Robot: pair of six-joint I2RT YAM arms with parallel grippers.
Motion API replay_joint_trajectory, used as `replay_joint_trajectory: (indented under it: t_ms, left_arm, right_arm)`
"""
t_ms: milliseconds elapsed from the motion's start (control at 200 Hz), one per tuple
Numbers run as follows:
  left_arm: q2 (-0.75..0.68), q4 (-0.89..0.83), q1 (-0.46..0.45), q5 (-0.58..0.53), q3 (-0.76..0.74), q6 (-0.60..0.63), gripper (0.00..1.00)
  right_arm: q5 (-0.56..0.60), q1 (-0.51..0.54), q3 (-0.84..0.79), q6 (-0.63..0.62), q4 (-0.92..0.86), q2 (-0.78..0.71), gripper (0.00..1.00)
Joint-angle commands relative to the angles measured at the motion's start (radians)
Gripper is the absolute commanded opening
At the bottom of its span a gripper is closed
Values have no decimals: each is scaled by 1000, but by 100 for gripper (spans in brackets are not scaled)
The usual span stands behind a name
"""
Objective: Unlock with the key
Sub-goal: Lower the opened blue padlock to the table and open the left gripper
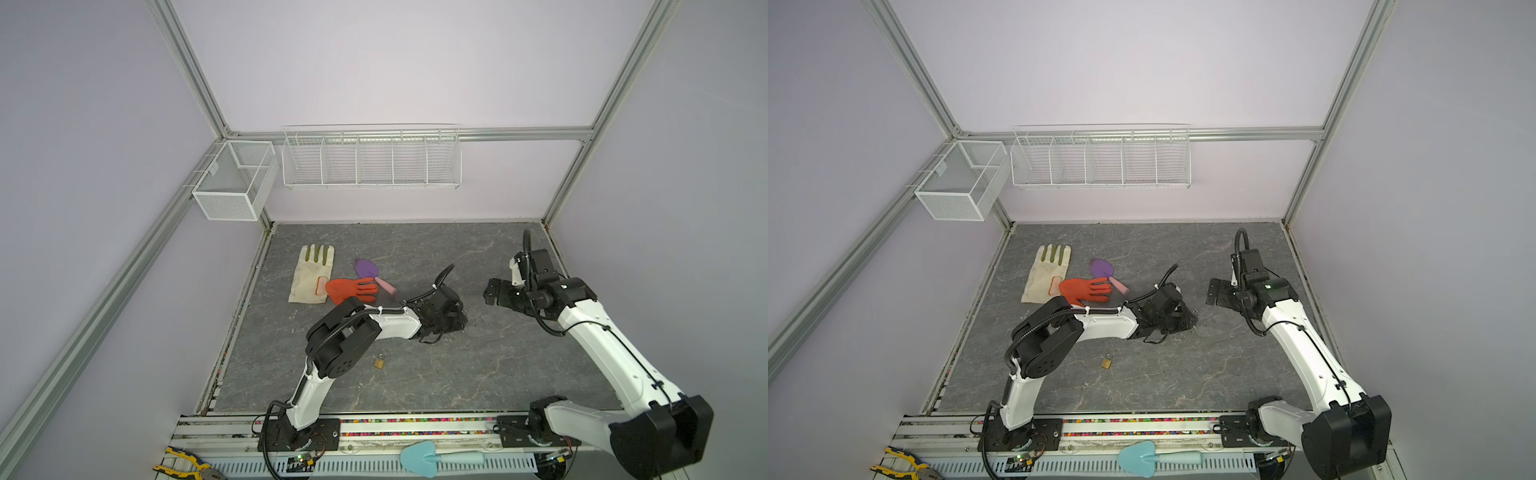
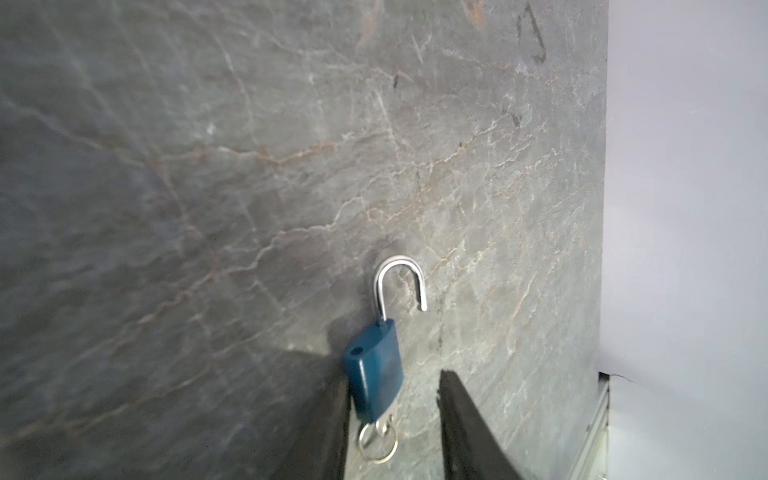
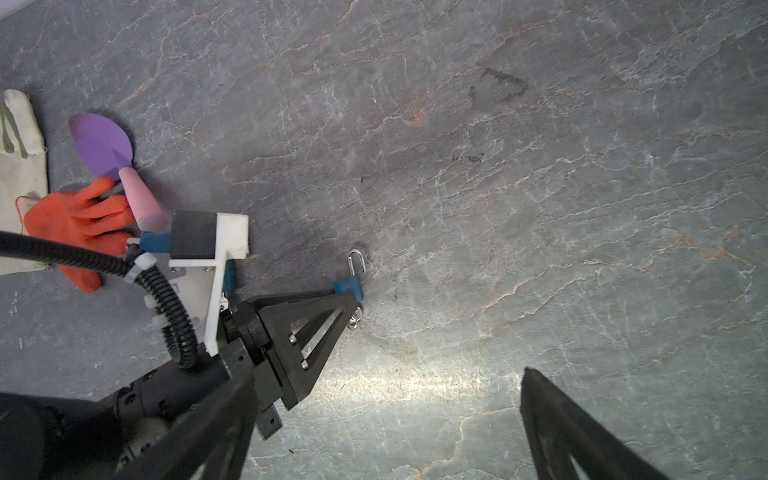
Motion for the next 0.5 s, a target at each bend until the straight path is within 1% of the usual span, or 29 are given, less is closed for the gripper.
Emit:
replay_joint_trajectory:
  t_ms: [0,120,230,390,500]
  left_arm:
    - [-5,-109,11,-6,44,23,43]
    - [-47,-123,11,-25,33,38,46]
    - [-105,-187,11,-88,19,71,48]
    - [-225,-169,11,-120,-47,114,49]
    - [-322,-169,14,-144,-95,146,49]
  right_arm:
    - [-15,-7,-2,-18,2,-8,99]
    - [-21,-6,11,-27,-2,-7,99]
    - [-28,-2,26,-39,-12,-3,100]
    - [-33,8,40,-46,-19,-12,100]
    - [-62,25,45,-49,-19,-14,100]
